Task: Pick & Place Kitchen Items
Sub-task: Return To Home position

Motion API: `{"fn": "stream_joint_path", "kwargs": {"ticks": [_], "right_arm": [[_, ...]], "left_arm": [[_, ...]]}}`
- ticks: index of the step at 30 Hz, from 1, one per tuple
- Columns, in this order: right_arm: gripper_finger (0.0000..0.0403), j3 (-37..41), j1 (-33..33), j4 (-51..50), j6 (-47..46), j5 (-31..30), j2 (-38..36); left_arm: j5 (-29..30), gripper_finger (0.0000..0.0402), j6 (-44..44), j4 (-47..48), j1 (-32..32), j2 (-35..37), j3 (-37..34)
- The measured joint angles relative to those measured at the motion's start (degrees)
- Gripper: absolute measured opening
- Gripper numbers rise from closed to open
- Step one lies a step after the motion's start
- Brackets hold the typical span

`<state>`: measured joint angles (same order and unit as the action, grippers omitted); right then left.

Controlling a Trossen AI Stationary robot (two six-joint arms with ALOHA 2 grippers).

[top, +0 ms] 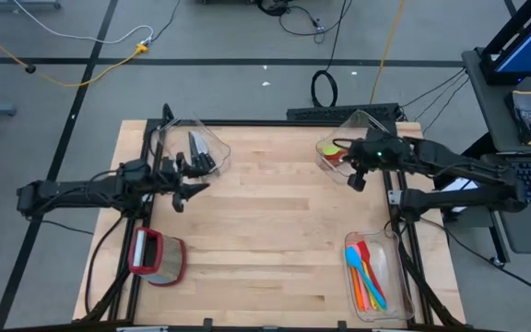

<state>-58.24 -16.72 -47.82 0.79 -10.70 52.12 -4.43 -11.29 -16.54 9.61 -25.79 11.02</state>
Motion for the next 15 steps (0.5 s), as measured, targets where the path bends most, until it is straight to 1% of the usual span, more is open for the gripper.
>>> {"fn": "stream_joint_path", "kwargs": {"ticks": [3, 6, 10, 15], "right_arm": [[0.0001, 1.24, 0.66, 0.69, -2.51, -0.13, -2.79], [0.0, 4.65, 1.7, 2.61, -4.4, 0.06, -6.52], [0.0, 9.21, 3.16, 3.71, -4.88, 0.37, -11.84], [0.0, 12.08, 4.3, 3.83, -7.23, 0.49, -18.39]], "left_arm": [[0.0, 0.0212, 0.01, 0.02, 0.0, 3.57, -2.2], [0.31, 0.0212, -0.16, -0.06, 0.0, 6.08, -4.43], [1.16, 0.0212, -1.07, 0.06, 0.0, 7.86, -6.86], [1.53, 0.0212, -1.04, 0.08, 0.0, 9.53, -8.61]]}}
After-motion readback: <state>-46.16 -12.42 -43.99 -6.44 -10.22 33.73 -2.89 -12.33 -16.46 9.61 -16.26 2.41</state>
